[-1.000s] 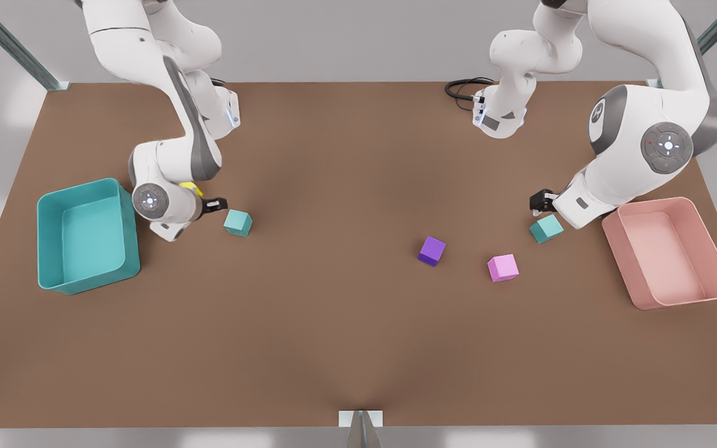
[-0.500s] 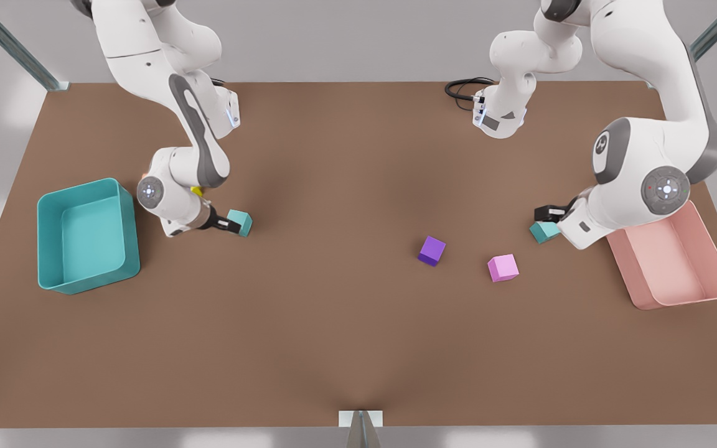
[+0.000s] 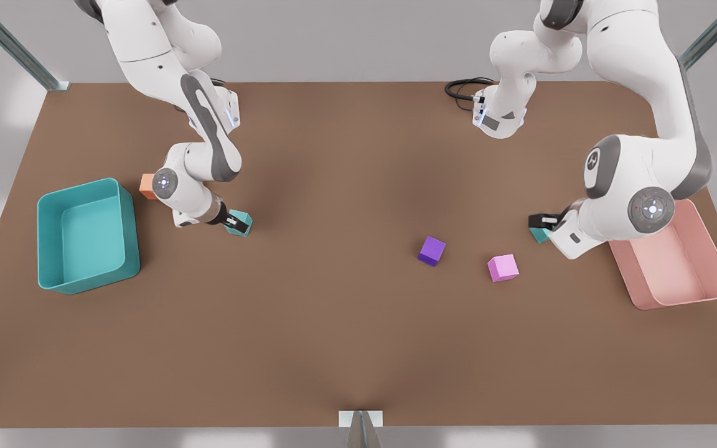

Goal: Stack the two blue cubes on top of each other

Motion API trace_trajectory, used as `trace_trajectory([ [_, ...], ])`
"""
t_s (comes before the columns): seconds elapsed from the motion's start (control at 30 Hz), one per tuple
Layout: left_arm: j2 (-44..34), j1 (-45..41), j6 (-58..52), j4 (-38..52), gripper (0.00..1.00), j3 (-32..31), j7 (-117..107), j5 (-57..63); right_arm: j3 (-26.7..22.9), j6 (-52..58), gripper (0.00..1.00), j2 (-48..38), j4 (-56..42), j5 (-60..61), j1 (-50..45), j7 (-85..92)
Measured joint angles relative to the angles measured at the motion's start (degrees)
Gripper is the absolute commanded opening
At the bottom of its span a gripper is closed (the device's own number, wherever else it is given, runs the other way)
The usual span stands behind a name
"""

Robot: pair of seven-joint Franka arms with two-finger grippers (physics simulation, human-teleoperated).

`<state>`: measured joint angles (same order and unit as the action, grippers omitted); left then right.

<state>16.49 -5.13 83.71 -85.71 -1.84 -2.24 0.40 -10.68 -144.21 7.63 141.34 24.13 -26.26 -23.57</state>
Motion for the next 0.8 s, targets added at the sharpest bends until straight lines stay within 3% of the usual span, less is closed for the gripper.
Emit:
trace_trajectory([
  [0.37,4.54,1.49,14.28,-2.87,1.0,-0.01,0.03,0.43,-0.48,5.2,1.0,2.61,-2.27,-2.47,0.39,5.04],
  [0.8,6.91,4.08,9.89,-2.91,1.0,-0.03,-0.18,0.85,-0.39,6.26,1.0,9.76,-4.56,-2.68,-0.47,8.15],
])
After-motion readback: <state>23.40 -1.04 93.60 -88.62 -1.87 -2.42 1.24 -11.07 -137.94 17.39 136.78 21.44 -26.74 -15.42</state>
